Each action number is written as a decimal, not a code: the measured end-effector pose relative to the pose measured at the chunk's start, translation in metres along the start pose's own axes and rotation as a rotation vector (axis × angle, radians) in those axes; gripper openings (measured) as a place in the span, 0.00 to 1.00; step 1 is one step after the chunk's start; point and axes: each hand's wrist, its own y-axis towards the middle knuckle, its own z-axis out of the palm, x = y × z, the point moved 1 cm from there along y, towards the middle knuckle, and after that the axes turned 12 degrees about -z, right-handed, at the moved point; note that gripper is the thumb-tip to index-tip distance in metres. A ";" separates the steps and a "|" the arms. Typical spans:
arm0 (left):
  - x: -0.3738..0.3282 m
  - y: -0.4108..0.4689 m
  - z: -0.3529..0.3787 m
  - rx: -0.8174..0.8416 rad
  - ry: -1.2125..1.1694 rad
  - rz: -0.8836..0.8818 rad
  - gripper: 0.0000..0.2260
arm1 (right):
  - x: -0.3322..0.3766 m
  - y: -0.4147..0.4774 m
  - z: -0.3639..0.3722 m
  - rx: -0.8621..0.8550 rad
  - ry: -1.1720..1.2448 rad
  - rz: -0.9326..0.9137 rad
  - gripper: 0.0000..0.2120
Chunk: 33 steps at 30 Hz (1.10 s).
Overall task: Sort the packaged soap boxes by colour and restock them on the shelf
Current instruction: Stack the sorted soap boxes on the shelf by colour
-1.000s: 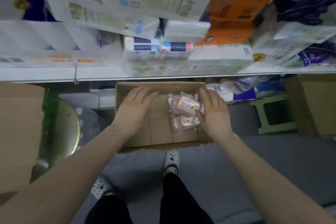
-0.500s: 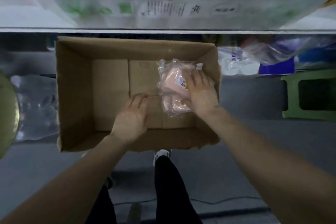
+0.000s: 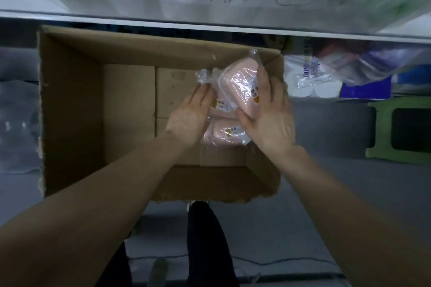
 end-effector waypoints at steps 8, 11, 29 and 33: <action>-0.011 0.042 0.015 0.033 0.209 0.021 0.41 | -0.004 0.008 0.008 -0.040 0.051 0.044 0.41; 0.004 0.029 0.007 0.004 0.122 -0.040 0.41 | -0.002 0.009 0.004 -0.024 0.060 0.036 0.41; 0.104 -0.162 -0.173 -0.193 -0.109 -0.245 0.33 | 0.144 -0.018 -0.124 0.030 0.058 -0.011 0.43; 0.137 -0.207 -0.226 -0.362 -0.214 -0.234 0.36 | 0.208 -0.020 -0.163 0.001 0.058 -0.067 0.42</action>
